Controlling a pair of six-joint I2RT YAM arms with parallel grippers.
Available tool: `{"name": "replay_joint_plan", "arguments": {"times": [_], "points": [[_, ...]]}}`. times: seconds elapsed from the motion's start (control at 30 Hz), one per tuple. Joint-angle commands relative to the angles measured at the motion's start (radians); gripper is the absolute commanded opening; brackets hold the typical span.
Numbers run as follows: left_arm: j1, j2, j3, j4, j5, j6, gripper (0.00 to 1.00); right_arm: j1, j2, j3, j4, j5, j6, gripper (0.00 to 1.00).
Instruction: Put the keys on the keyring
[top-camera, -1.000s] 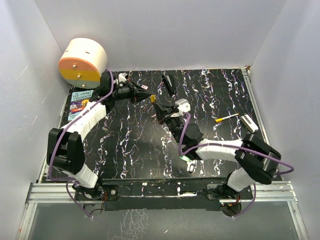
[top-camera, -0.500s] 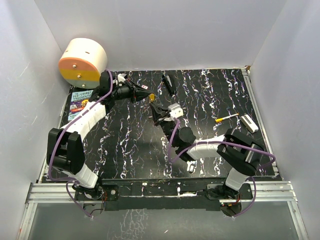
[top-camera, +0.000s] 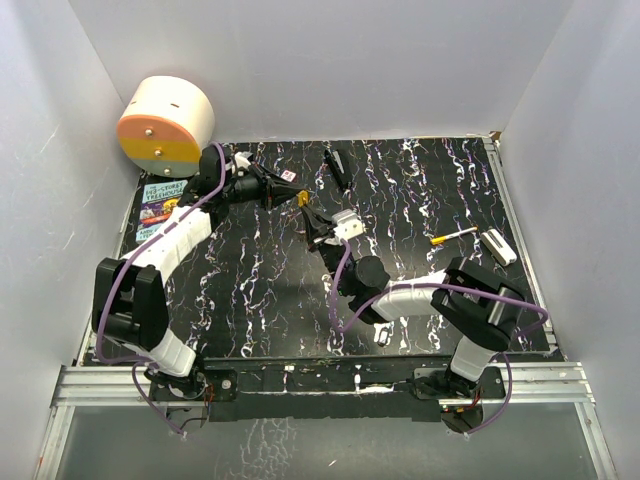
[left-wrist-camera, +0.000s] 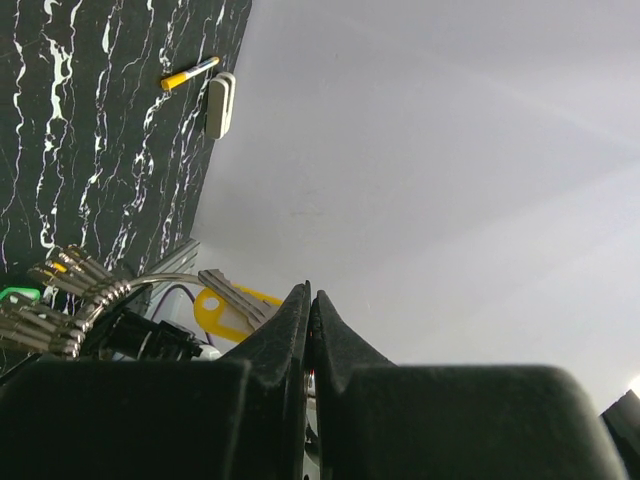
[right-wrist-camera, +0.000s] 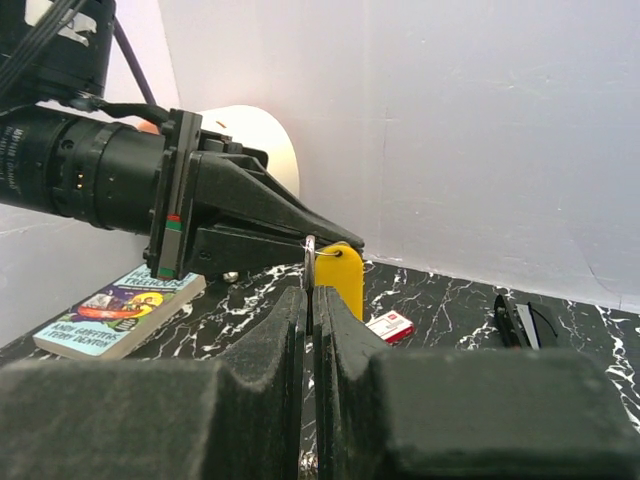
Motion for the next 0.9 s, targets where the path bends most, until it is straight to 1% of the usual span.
{"name": "replay_joint_plan", "arguments": {"times": [0.0,0.87], "points": [[0.005,-0.074,-0.021,0.001,0.006,-0.024,0.00,0.004,0.004,0.046,0.276,0.014,-0.020,0.08],[0.005,-0.097,-0.064,0.016,0.002,-0.028,0.00,0.004,0.045,0.078,0.322,0.016,-0.010,0.08]]}}
